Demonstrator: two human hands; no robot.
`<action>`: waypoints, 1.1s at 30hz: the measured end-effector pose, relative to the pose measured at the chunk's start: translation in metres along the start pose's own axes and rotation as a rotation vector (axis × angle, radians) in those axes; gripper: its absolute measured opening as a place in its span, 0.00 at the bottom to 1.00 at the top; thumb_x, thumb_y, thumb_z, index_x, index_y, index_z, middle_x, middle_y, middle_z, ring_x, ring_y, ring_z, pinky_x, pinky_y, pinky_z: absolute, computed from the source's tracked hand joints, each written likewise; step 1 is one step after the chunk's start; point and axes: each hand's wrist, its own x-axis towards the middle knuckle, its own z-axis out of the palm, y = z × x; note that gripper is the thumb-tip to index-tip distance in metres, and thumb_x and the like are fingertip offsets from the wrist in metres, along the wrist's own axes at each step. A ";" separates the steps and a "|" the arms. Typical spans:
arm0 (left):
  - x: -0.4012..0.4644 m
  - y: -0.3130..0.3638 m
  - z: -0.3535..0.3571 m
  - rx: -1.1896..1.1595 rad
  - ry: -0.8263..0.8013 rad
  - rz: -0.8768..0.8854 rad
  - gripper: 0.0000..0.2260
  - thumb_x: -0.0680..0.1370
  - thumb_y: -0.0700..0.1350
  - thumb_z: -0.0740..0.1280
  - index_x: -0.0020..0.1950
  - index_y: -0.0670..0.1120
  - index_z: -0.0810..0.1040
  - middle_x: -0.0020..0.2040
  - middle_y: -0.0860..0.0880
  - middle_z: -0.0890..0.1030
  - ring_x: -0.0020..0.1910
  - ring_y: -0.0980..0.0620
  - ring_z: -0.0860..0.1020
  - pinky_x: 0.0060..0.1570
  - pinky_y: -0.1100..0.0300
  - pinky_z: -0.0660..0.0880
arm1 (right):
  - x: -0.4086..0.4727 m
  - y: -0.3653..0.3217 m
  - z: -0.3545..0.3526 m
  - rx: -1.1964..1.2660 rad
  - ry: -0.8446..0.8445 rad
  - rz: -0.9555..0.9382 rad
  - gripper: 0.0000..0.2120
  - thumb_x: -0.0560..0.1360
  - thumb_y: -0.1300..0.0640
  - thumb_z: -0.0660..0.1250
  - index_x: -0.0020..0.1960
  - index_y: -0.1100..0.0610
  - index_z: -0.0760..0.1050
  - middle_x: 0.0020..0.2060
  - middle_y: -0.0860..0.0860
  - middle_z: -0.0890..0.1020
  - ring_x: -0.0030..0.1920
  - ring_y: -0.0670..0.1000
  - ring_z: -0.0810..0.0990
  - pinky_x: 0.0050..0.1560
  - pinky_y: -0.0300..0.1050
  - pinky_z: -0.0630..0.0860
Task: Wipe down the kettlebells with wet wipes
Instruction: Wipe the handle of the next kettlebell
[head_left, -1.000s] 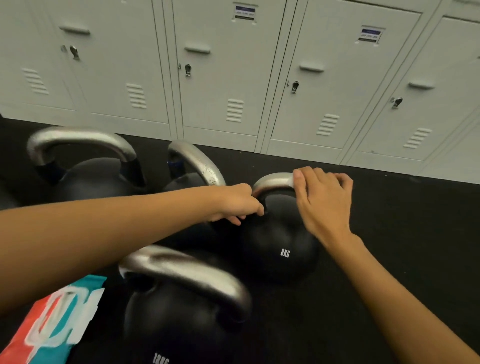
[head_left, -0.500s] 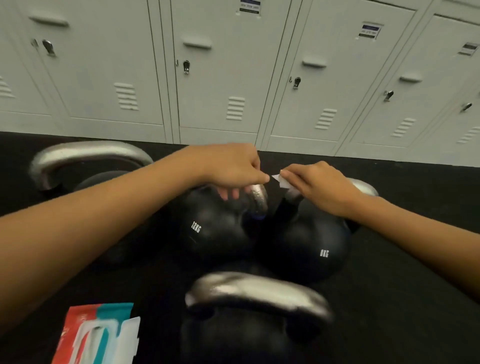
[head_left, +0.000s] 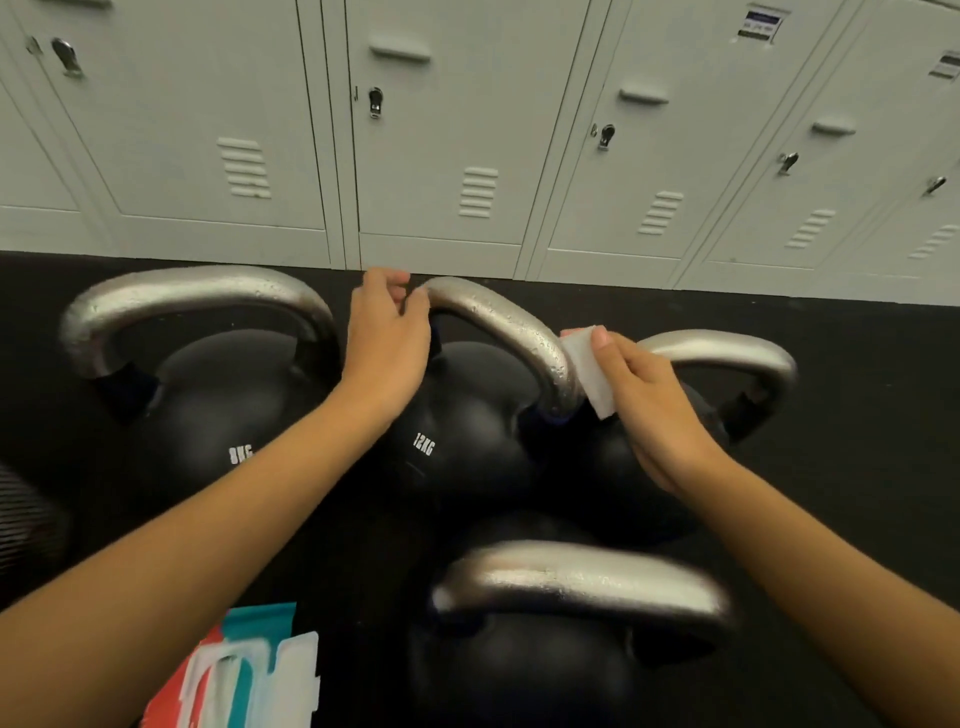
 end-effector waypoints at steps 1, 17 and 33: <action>-0.006 -0.006 0.002 0.007 -0.005 -0.014 0.14 0.81 0.46 0.59 0.66 0.46 0.68 0.62 0.46 0.71 0.58 0.52 0.72 0.58 0.62 0.66 | -0.005 0.006 0.002 0.074 -0.015 0.009 0.16 0.84 0.50 0.55 0.59 0.53 0.81 0.54 0.52 0.85 0.59 0.52 0.81 0.65 0.50 0.74; -0.037 -0.059 0.019 0.309 -0.340 -0.076 0.41 0.75 0.65 0.61 0.79 0.52 0.44 0.79 0.53 0.49 0.77 0.49 0.51 0.75 0.50 0.51 | 0.002 0.029 0.027 0.536 -0.152 0.151 0.21 0.85 0.53 0.50 0.54 0.61 0.79 0.48 0.56 0.82 0.53 0.50 0.80 0.64 0.45 0.72; -0.048 -0.071 0.035 0.523 -0.286 -0.002 0.51 0.71 0.65 0.67 0.77 0.48 0.35 0.79 0.50 0.39 0.77 0.51 0.39 0.75 0.50 0.41 | -0.010 0.051 0.027 0.625 -0.185 0.164 0.23 0.85 0.54 0.48 0.52 0.54 0.83 0.49 0.50 0.86 0.55 0.45 0.82 0.55 0.35 0.76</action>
